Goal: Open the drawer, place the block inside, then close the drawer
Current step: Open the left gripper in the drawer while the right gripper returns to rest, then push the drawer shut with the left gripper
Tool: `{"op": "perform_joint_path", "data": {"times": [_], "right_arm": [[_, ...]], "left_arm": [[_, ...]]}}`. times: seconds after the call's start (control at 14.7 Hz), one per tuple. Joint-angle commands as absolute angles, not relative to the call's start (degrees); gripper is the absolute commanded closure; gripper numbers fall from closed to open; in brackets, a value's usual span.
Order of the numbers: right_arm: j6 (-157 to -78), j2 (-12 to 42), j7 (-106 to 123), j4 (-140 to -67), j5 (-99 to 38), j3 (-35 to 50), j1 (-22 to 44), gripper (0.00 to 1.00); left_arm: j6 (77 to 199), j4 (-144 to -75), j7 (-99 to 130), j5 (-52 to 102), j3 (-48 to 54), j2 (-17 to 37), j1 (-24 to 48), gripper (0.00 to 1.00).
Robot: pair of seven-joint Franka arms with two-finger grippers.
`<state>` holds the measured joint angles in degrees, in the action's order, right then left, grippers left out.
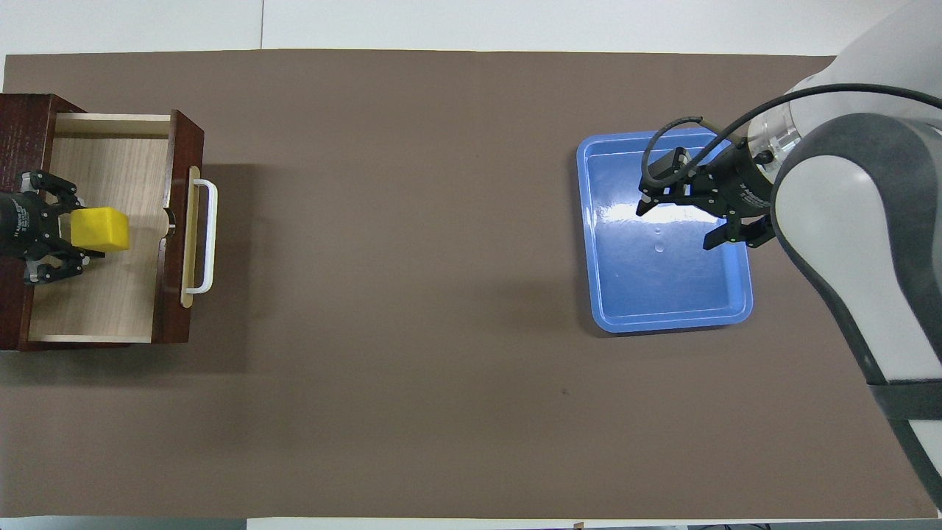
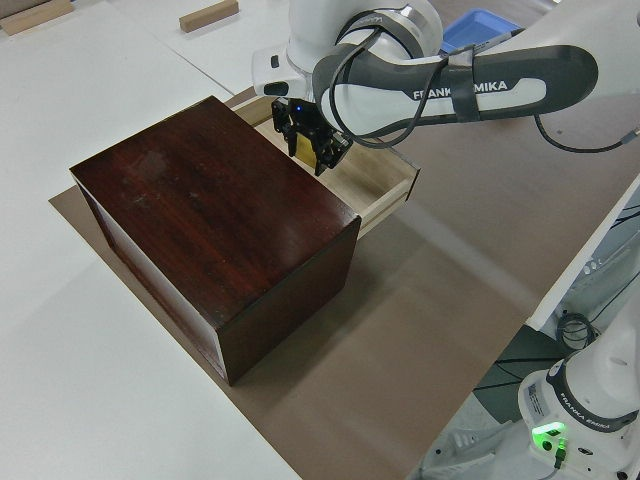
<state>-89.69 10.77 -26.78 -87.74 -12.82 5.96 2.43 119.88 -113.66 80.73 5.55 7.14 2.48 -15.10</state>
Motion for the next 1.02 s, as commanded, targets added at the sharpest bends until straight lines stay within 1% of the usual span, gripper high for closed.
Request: {"op": "perform_joint_path", "data": {"times": [0.0, 0.14, 0.2, 0.27, 0.41, 0.48, 0.54, 0.68, 0.88, 0.95], "right_arm": [[-88.77, 8.01, -11.65, -88.24, -4.87, 6.59, 0.88, 0.00], [-89.03, 6.16, -2.33, -88.42, -2.73, 6.59, -0.60, 0.00], [-89.12, 5.37, 1.80, -88.42, -2.46, 6.59, -1.31, 0.00], [-89.03, 4.49, 4.63, -88.59, -1.68, 6.59, -1.58, 0.00], [-88.34, 2.03, 7.99, -89.12, 1.91, 6.59, -2.11, 0.00], [-86.68, 0.72, 8.00, -89.64, 2.63, 6.59, -2.11, 0.00], [-85.09, -0.17, 7.91, -89.82, 2.64, 6.59, -2.11, 0.00], [-82.97, -0.70, 7.65, -90.00, 2.55, 6.68, -3.33, 0.00], [-85.95, -1.23, 7.39, -93.16, 1.67, 6.68, -5.18, 0.00], [-86.13, -1.06, 7.03, -93.60, 1.67, 6.68, -5.62, 0.00]], "left_arm": [[120.76, -115.40, 80.42, 4.48, 7.82, 0.79, -15.30, 0.00], [120.06, -114.09, 80.77, 4.22, 8.08, 1.05, -14.94, 0.00], [119.19, -112.25, 80.95, 4.22, 8.52, 1.58, -14.68, 0.00], [116.66, -109.37, 81.03, 4.13, 8.53, 2.10, -13.20, 0.00], [108.68, -98.94, 84.53, 3.61, 8.52, 6.48, -9.86, 0.00], [106.81, -95.57, 87.33, 1.78, 8.53, 7.98, -7.58, 0.00], [106.70, -95.36, 89.63, -0.85, 8.53, 8.26, -4.69, 0.00], [107.83, -98.85, 92.79, -3.95, 8.53, 8.00, 0.16, 0.00], [114.07, -105.45, 96.33, -4.66, 8.53, 7.30, 0.53, 0.00], [115.56, -106.60, 96.33, -5.88, 8.53, 7.21, 0.01, 0.00]]}}
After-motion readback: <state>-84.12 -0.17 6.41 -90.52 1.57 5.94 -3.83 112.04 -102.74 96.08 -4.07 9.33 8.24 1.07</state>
